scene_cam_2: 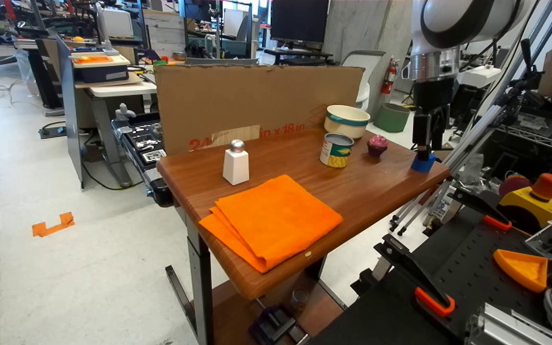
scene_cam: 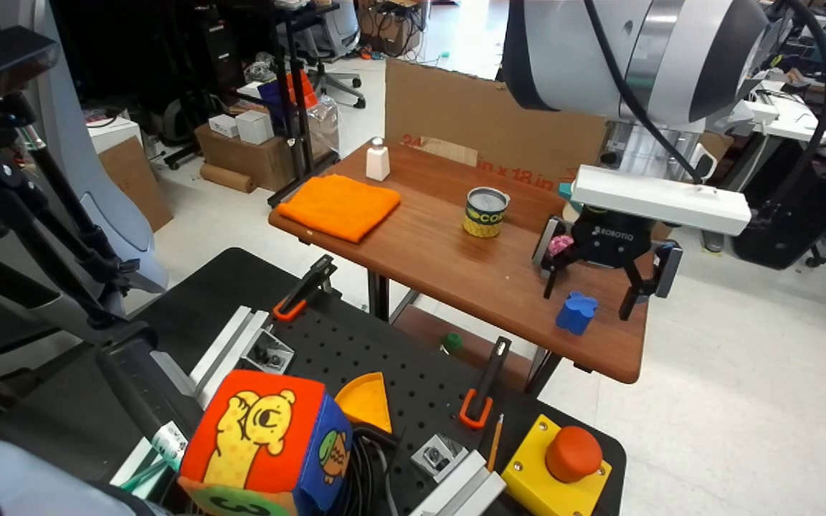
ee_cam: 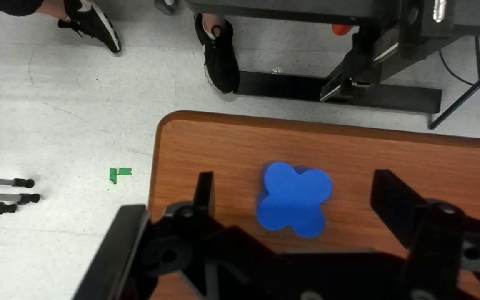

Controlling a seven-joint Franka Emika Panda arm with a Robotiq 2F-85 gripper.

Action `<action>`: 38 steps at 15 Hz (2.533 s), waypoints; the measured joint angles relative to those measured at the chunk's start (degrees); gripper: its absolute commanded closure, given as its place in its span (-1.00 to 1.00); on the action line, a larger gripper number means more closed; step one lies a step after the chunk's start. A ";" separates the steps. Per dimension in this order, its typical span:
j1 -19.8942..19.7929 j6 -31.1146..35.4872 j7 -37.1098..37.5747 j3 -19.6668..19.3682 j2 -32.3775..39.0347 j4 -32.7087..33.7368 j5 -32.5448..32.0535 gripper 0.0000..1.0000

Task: Put the blue block inside the white pot

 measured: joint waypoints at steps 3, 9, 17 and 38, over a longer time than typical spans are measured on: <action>0.00 0.00 0.00 0.36 1.59 0.81 0.36 0.16; -0.01 0.00 -0.42 1.01 2.31 2.08 2.43 0.68; -0.44 3.57 -4.47 3.93 -6.24 2.23 12.36 0.68; 4.26 7.52 13.07 1.51 11.84 32.03 13.59 0.68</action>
